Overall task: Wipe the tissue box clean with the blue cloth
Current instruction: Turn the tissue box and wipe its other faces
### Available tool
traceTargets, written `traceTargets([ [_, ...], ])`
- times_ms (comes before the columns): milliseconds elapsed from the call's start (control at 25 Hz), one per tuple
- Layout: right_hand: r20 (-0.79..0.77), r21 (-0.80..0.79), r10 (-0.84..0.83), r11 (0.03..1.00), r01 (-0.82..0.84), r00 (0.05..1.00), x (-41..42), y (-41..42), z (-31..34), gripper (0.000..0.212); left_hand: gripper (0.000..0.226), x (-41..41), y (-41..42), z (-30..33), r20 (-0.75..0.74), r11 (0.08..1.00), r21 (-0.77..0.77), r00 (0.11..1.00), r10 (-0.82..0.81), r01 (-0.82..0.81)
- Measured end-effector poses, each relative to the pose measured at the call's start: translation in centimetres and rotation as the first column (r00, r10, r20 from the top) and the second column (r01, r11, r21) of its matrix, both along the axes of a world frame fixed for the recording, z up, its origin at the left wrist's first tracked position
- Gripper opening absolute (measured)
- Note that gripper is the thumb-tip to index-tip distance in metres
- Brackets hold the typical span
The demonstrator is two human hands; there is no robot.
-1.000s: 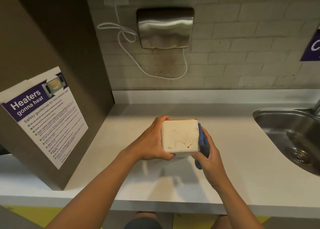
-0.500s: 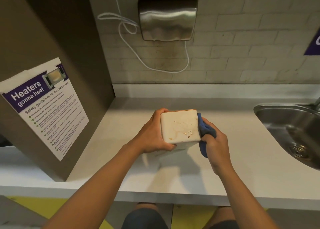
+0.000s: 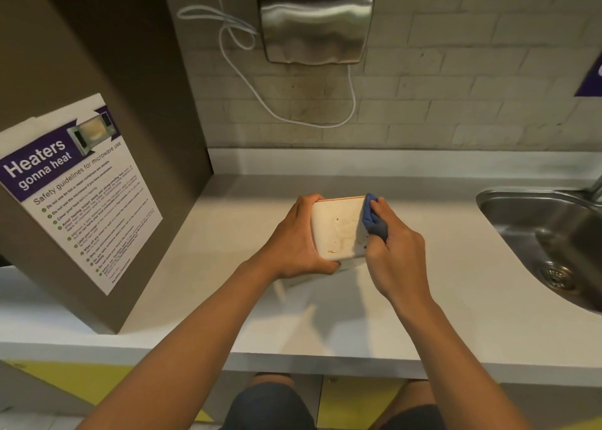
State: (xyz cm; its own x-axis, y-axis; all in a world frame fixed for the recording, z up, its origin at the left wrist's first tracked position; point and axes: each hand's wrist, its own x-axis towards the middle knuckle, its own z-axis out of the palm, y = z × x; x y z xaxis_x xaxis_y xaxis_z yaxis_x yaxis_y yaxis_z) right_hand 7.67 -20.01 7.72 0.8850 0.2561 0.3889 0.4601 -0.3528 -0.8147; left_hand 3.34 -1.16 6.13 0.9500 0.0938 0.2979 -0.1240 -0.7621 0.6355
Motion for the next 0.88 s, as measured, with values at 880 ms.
traceTargets([
  [880,0.311,-0.292,0.048,0.955,0.048,0.949,-3.1,2.5,-1.0,0.06,0.102,0.2,0.5,-0.2,0.013,0.999,-0.026,1.0,-0.026,0.026],
])
